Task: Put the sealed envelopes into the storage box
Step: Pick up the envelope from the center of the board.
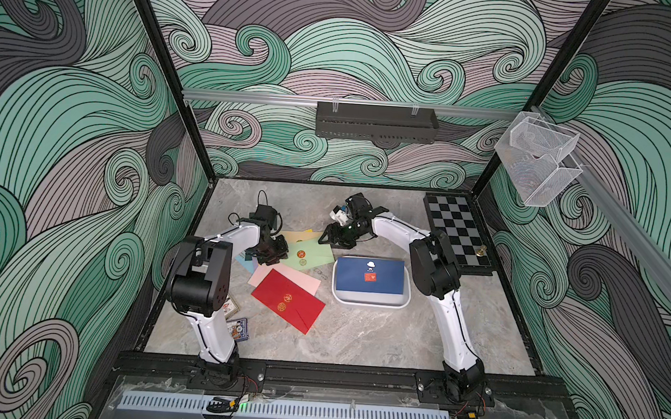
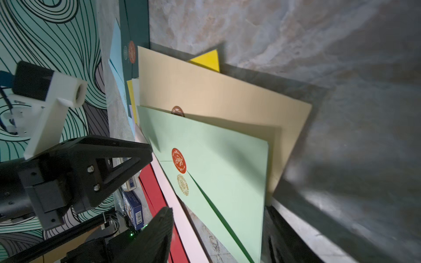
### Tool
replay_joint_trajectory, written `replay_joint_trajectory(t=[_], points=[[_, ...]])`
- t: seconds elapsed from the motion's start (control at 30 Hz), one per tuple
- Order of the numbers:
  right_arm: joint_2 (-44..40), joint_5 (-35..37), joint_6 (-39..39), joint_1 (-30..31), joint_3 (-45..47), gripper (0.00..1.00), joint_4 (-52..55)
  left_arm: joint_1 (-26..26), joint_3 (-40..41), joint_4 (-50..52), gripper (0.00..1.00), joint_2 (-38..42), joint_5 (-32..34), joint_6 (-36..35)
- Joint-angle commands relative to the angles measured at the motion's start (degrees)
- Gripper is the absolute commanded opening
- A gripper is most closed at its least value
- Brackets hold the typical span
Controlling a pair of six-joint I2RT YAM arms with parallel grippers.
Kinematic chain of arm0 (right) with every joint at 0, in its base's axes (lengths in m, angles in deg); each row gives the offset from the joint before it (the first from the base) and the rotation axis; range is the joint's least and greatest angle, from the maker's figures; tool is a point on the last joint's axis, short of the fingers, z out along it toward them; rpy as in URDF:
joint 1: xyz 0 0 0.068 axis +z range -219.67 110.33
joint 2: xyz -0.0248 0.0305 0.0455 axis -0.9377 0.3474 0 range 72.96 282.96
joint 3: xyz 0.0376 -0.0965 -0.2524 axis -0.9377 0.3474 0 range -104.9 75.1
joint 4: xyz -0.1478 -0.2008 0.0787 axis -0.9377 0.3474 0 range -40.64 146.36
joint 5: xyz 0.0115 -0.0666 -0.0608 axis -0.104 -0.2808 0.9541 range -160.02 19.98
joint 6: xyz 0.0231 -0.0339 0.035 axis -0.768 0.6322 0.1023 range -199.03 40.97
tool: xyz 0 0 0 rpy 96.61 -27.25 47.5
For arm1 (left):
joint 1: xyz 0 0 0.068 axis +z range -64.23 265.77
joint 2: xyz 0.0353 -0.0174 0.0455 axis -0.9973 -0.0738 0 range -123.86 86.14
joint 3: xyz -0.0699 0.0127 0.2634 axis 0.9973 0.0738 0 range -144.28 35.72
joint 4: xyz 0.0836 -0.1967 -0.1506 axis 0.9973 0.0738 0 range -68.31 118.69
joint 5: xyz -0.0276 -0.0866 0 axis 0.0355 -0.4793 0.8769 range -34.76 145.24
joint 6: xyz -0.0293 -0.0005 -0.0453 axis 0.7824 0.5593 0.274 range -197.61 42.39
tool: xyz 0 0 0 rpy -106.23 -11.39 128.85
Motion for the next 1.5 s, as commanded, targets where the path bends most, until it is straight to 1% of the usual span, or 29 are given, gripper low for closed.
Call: replay_joint_trajectory(t=[0.0,0.23,0.37,0.5,0.67,0.9,0.97,1.03,1.13,1.23,1.3,1.37,1.4,1.47], points=[[-0.7,-2.9,-1.4,0.5,-2.3,0.65,0.5,0.1,0.2,0.0,0.34,-0.9,-0.6,0.2],[-4.1,-4.6,-1.9,0.6,-1.1,0.61,0.4,0.1,0.7,-0.4,0.34,-0.7,-0.5,0.3],[-4.3,-6.1,-1.3,1.0,-0.4,0.56,0.4,0.1,1.0,-0.8,0.34,-0.8,-0.7,0.4],[-3.6,-7.8,-1.8,1.1,-0.4,0.48,0.3,0.1,1.2,-1.0,0.34,-0.9,-0.9,0.3],[-2.4,-9.6,-3.3,1.2,-0.6,0.43,0.3,0.1,1.6,-1.2,0.34,-0.7,-1.0,0.4],[-1.6,-10.7,-3.2,1.4,-1.6,0.23,0.3,0.1,1.6,-1.7,0.35,0.8,-2.0,0.4],[-1.6,-10.8,-2.8,1.3,-2.3,0.17,0.4,0.1,1.7,-2.4,0.38,2.4,-2.7,0.6],[-2.1,-10.9,-1.5,1.2,-3.5,0.07,0.2,0.1,1.5,-3.3,0.39,4.5,-3.8,0.6],[-4.0,-9.3,0.9,1.2,-4.2,0.0,0.3,0.1,-0.1,-2.2,0.42,7.7,-5.0,-0.2],[-7.2,-8.4,4.3,1.2,-3.5,0.0,0.3,0.1,-2.5,0.2,0.45,12.5,-5.2,-2.3],[-10.8,-7.5,8.2,0.9,-2.0,0.0,0.3,0.1,-3.9,0.7,0.47,16.4,-6.2,-5.2],[-14.9,-5.0,11.8,0.3,0.4,0.0,0.4,0.1,-4.7,-0.2,0.5,20.1,-9.0,-10.1],[-17.1,-4.2,14.2,-0.2,1.6,0.0,0.3,0.0,-4.7,-1.2,0.52,22.3,-11.6,-12.9],[-20.7,-4.2,19.8,-1.0,3.4,0.0,0.4,-0.5,-4.4,-3.0,0.54,25.4,-15.8,-18.9]])
